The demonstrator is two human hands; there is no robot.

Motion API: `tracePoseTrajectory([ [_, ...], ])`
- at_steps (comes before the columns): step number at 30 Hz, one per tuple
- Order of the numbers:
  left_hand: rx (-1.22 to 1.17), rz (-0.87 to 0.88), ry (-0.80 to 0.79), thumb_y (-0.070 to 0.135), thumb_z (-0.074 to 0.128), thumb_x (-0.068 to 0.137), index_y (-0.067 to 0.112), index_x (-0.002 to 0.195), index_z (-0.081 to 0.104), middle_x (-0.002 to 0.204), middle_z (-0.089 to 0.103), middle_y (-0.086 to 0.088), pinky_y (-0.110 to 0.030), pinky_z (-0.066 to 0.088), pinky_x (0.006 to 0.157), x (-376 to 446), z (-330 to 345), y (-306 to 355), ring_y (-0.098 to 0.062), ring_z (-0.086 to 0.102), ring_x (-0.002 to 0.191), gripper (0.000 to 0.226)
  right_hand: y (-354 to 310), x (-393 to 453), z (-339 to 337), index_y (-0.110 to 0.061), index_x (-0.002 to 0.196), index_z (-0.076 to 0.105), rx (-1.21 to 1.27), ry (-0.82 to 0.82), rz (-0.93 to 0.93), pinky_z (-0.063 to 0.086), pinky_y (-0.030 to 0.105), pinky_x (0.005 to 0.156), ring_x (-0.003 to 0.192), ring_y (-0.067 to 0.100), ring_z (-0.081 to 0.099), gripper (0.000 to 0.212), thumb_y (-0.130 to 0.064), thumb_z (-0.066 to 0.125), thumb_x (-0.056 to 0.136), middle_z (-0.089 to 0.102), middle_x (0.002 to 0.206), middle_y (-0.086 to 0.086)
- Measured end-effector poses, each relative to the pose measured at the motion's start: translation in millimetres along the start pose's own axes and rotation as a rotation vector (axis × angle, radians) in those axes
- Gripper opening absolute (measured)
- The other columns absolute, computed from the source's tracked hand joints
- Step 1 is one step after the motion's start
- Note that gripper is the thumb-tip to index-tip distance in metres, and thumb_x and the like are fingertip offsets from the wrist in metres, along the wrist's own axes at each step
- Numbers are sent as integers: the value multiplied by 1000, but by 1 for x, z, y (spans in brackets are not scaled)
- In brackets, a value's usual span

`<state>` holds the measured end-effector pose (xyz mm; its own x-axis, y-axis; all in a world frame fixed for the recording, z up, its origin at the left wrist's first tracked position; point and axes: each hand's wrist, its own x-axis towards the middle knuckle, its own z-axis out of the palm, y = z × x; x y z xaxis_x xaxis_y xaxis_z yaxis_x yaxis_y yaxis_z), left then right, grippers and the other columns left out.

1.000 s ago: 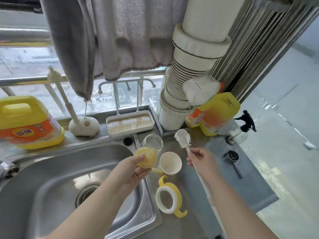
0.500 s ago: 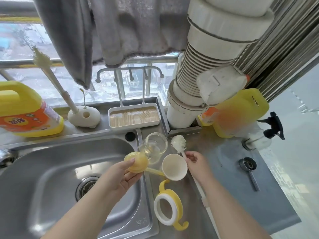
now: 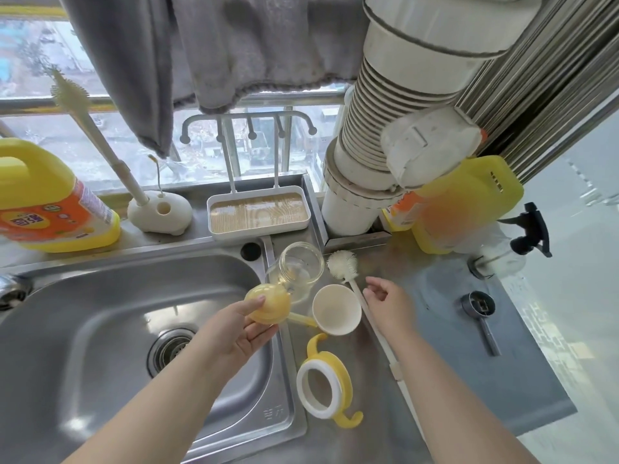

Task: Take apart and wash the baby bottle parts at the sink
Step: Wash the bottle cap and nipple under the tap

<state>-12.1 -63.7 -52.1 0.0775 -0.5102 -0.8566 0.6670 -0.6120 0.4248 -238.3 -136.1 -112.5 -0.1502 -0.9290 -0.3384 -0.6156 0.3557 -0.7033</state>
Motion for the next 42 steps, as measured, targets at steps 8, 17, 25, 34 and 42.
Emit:
tracePoseTrajectory([
  [8, -83, 72, -25, 3, 56, 91, 1, 97, 55, 79, 71, -19, -35, 51, 73, -18, -21, 13, -27, 65, 79, 6, -77, -37, -2, -28, 100, 64, 99, 77, -301, 45, 15, 72, 86, 3, 58, 11, -24, 57, 93, 64, 92, -13],
  [17, -232, 293, 9, 6, 55, 93, 9, 91, 55, 87, 63, -12, -29, 47, 69, -50, -85, 76, -21, 59, 75, 3, -205, -61, 87, -21, 105, 67, 24, -267, -563, 37, 2, 65, 73, -1, 52, 17, -20, 62, 90, 58, 80, -13],
  [25, -315, 324, 81, 7, 50, 96, 11, 95, 57, 90, 62, -10, -28, 47, 72, -41, -149, 87, -18, 57, 78, 8, -267, -13, 182, -14, 139, 43, -54, -328, -386, 44, 29, 88, 99, 20, 60, 47, -23, 53, 95, 66, 97, 3],
  [34, -269, 348, 113, 8, 52, 94, 3, 108, 60, 96, 68, -15, -33, 51, 78, -31, -201, 74, -23, 63, 87, 17, -284, 10, 224, -23, 80, 67, 293, -251, -295, 53, 46, 89, 77, 18, 66, 12, -21, 62, 91, 69, 71, -4],
  [42, 148, 552, 192, 5, 63, 88, 12, 98, 67, 88, 72, -4, -26, 50, 77, -50, -224, 76, -13, 65, 80, 13, -296, -55, 193, -14, 87, 62, 128, -69, -742, 35, 24, 72, 81, 15, 52, 18, -20, 49, 98, 60, 89, 0],
])
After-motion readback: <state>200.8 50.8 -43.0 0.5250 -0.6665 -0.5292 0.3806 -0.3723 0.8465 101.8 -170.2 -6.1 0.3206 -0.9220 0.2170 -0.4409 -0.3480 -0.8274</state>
